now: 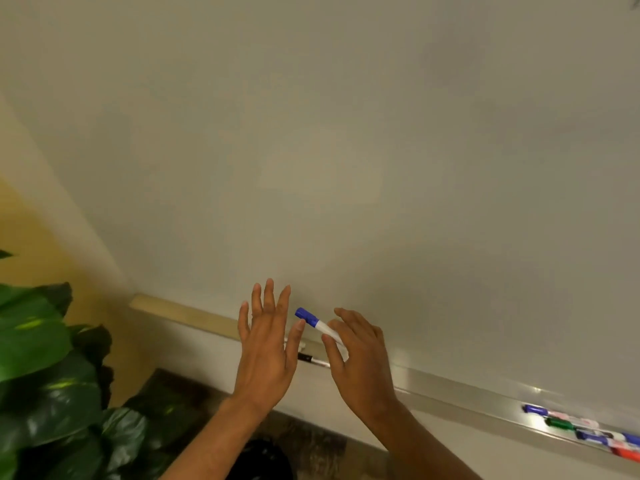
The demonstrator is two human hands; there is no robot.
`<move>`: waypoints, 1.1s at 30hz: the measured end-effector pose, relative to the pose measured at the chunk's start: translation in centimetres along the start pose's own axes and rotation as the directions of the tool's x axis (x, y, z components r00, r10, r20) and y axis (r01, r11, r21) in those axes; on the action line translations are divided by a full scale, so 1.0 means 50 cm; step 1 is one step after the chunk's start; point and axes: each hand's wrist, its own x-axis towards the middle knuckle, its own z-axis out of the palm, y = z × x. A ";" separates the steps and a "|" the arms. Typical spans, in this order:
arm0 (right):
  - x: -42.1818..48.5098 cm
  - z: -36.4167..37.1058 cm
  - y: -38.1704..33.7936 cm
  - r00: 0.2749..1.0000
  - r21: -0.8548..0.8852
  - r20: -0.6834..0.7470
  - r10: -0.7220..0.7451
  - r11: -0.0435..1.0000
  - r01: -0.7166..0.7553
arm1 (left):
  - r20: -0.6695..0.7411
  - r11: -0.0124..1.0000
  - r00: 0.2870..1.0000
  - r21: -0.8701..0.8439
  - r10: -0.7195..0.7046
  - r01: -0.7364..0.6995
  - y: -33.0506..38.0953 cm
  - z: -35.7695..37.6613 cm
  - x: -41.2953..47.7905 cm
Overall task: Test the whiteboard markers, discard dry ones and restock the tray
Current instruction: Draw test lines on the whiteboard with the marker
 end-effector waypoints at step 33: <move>-0.344 0.595 -0.024 0.783 -0.188 0.622 -0.017 0.967 0.170 | 0.278 0.846 0.830 0.390 -0.484 0.362 -0.483 0.163 -0.481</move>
